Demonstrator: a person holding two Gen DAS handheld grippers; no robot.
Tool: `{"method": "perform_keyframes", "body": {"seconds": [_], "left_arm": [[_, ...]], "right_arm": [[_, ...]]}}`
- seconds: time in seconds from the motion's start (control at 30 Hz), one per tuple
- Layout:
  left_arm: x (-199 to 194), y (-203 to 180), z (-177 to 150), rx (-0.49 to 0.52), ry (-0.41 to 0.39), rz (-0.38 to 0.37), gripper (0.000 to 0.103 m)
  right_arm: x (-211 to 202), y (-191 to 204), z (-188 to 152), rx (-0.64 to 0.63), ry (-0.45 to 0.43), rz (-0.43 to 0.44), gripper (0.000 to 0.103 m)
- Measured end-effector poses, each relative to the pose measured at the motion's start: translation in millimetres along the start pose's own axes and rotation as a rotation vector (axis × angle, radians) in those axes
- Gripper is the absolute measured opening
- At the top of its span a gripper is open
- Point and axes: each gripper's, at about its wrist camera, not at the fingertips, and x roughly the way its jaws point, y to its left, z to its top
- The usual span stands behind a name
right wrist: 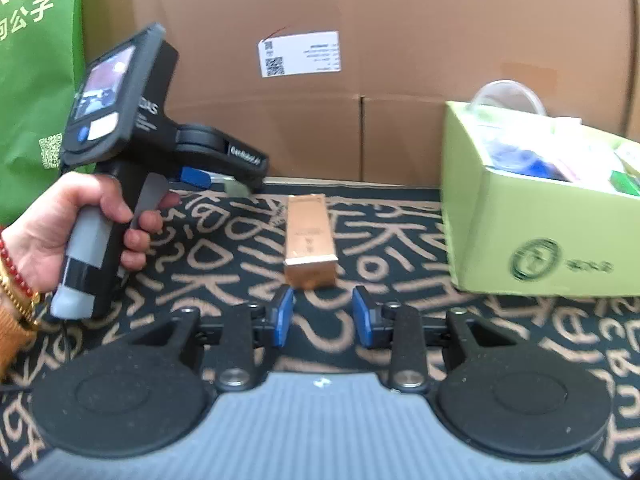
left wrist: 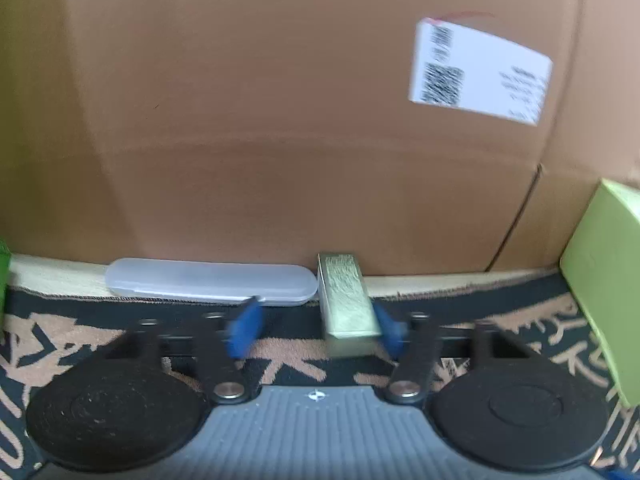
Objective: Organize objects
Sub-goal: 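Grasp the small olive metal box with the left tool while the right grasps the copper box, then carry the olive box and copper box into the lime-green box, open both tools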
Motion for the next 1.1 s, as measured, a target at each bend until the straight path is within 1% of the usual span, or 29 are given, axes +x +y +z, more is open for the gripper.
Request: {"method": "perform_keyframes", "body": {"seconds": [0.03, 0.1, 0.17, 0.2, 0.23, 0.27, 0.3, 0.33, 0.37, 0.4, 0.43, 0.47, 0.5, 0.53, 0.57, 0.63, 0.67, 0.73, 0.83, 0.87, 0.9, 0.93, 0.97, 1.0, 1.03, 1.07, 1.1], "left_arm": [[-2, -4, -2, 0.021, -0.002, -0.011, 0.024], [-7, -12, -6, 0.049, -0.003, -0.015, 0.024], [-16, -20, -9, 0.070, 0.002, -0.045, 0.024], [-22, -24, -10, 0.081, 0.015, -0.085, 0.023], [-28, -26, -11, 0.080, 0.035, -0.140, 0.023], [-33, -27, -12, 0.071, 0.057, -0.198, 0.024], [-37, -28, -13, 0.054, 0.075, -0.235, 0.024], [-41, -28, -14, 0.044, 0.080, -0.241, 0.024], [-42, -28, -13, 0.042, 0.072, -0.231, 0.024], [-41, -25, -9, 0.035, 0.059, -0.213, 0.024], [-43, -26, -10, 0.014, 0.046, -0.186, 0.025], [-43, -24, -11, -0.010, 0.043, -0.162, 0.027], [-40, -17, -9, -0.039, 0.049, -0.152, 0.034], [-37, -11, -8, -0.076, 0.057, -0.151, 0.041], [-33, -12, -7, -0.111, 0.062, -0.157, 0.045], [-25, -1, -3, -0.166, 0.057, -0.186, 0.052], [-25, 0, -3, -0.180, 0.057, -0.196, 0.055], [-34, 7, -1, -0.188, 0.051, -0.208, 0.069], [-35, 7, -2, -0.175, 0.029, -0.174, 0.074], [-37, 9, -4, -0.166, 0.019, -0.167, 0.074], [-33, 7, -4, -0.148, 0.005, -0.161, 0.075], [-32, 4, -5, -0.108, -0.010, -0.152, 0.075], [-27, -2, -5, -0.049, -0.011, -0.139, 0.073], [-24, -10, -5, 0.024, -0.010, -0.118, 0.061], [-25, -16, -7, 0.088, -0.014, -0.088, 0.043], [-25, -22, -8, 0.120, -0.018, -0.093, 0.034], [-27, -24, -6, 0.119, -0.002, -0.114, 0.028]], "right_arm": [[-6, -2, 0, -0.007, 0.000, -0.008, 0.032], [-16, -1, -4, -0.028, -0.005, -0.027, 0.032], [-29, -2, -9, -0.040, -0.012, -0.041, 0.032], [-34, -2, -12, -0.036, -0.011, -0.040, 0.032], [-40, -3, -16, -0.032, -0.008, -0.035, 0.032], [-43, -4, -18, -0.030, -0.007, -0.031, 0.032], [-44, -4, -19, -0.031, -0.008, -0.030, 0.032], [-46, -4, -19, -0.032, -0.010, -0.030, 0.033], [-46, -3, -18, -0.030, -0.015, -0.032, 0.035], [-46, -3, -17, -0.029, -0.022, -0.034, 0.039], [-46, -2, -16, -0.029, -0.030, -0.035, 0.040], [-46, -1, -14, -0.030, -0.040, -0.034, 0.042], [-45, 0, -12, -0.031, -0.043, -0.033, 0.046], [-42, 0, -9, -0.032, -0.044, -0.032, 0.048], [-38, 0, -6, -0.030, -0.045, -0.030, 0.051], [-26, 1, 1, -0.021, -0.036, -0.022, 0.051], [-18, 3, 4, -0.018, -0.032, -0.008, 0.051], [-4, 7, 10, -0.023, -0.017, 0.005, 0.051], [19, 15, 19, -0.054, 0.000, -0.001, 0.051], [27, 15, 21, -0.051, 0.011, -0.009, 0.050], [33, 13, 23, -0.043, 0.021, -0.019, 0.041], [37, 12, 23, -0.032, 0.028, -0.027, 0.034], [37, 10, 22, -0.016, 0.031, -0.030, 0.033], [34, 7, 19, 0.001, 0.024, -0.030, 0.033], [30, 5, 17, 0.004, 0.021, -0.029, 0.033], [24, 3, 13, -0.002, 0.018, -0.028, 0.033], [17, 1, 9, -0.010, 0.017, -0.027, 0.033]]}}
